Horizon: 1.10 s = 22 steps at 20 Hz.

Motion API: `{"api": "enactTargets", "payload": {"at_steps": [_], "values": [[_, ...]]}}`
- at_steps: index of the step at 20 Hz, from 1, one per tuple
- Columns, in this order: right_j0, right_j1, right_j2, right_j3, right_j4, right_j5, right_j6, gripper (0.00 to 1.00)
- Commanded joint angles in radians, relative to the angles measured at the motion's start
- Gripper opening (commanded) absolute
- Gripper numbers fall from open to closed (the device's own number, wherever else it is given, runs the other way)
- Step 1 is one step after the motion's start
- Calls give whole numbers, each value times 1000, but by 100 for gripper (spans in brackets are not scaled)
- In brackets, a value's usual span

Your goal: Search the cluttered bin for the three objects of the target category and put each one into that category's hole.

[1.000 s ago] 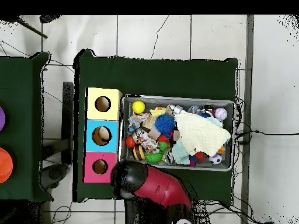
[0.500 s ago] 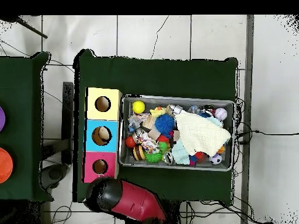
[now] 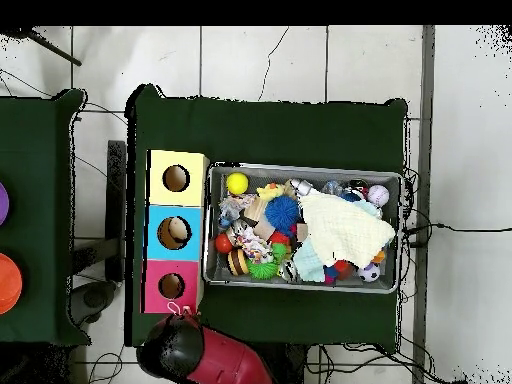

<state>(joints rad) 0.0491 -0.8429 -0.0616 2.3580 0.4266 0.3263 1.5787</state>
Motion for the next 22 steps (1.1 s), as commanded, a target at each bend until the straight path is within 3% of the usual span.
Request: {"api": "enactTargets", "payload": {"at_steps": [1, 4, 7, 10, 14, 17, 22], "values": [[-63, 89, 189, 121, 56, -217, 281, 0], [-67, 95, 222, 145, 53, -262, 317, 0], [-24, 73, 194, 127, 67, -220, 326, 0], [86, 28, 64, 44, 76, -38, 341, 0], [182, -2, -76, -84, 14, 190, 409, 0], [219, -23, -128, -145, -23, 315, 456, 0], [242, -31, -151, -187, -43, 385, 480, 0]]}}
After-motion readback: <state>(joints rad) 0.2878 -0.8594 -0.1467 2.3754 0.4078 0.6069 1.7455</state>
